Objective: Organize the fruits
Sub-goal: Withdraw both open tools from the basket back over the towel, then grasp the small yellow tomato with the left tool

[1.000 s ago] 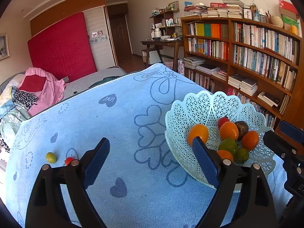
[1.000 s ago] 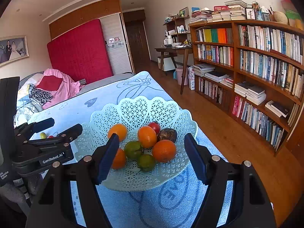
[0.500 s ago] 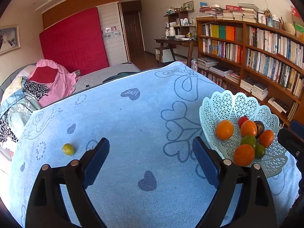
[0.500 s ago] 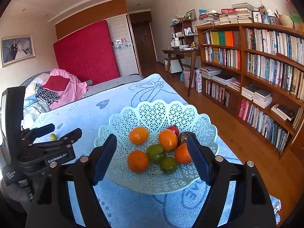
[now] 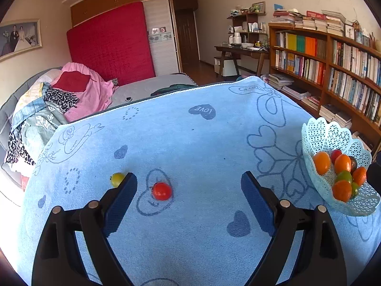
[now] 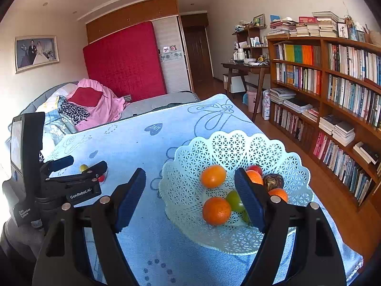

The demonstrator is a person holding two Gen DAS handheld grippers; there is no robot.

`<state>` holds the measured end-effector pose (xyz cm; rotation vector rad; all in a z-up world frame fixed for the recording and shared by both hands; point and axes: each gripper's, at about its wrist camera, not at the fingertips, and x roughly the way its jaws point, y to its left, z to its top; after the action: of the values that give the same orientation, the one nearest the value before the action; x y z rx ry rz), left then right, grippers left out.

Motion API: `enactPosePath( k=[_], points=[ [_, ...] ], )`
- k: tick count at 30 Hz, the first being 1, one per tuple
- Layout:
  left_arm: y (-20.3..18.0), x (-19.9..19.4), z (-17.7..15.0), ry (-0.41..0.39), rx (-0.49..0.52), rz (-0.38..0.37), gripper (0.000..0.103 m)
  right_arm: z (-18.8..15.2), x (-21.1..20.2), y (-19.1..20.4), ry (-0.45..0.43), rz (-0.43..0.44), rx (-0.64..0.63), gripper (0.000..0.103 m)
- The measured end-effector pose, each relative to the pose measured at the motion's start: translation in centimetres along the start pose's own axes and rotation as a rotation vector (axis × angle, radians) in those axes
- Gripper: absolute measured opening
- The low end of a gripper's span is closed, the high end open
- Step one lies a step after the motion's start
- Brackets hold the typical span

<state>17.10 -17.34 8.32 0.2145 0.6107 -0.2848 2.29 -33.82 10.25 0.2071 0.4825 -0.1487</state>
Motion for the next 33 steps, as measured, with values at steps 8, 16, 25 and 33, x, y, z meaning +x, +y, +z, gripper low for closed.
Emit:
enactPosePath(
  k=[8,16,25,33],
  points=[
    [4.4,1.4,-0.1,0.026,-0.059,0.074,0.088,0.1,1.6,2.3,0.030,0.045,-0.038,0.078],
    [9.5,4.3,-0.6,0.128,-0.170,0.121,0.083,-0.5,3.1,4.4,0.064,0.092,-0.078,0.079],
    [12.6,7.4,-1.0,0.220,-0.242,0.097,0.069,-1.2,4.7,5.4,0.103,0.122,-0.103,0.079],
    [12.4,10.2,-1.0,0.266,-0.231,0.044,0.051,-1.4,5.5,6.1,0.120,0.131,-0.131,0.079]
  ],
)
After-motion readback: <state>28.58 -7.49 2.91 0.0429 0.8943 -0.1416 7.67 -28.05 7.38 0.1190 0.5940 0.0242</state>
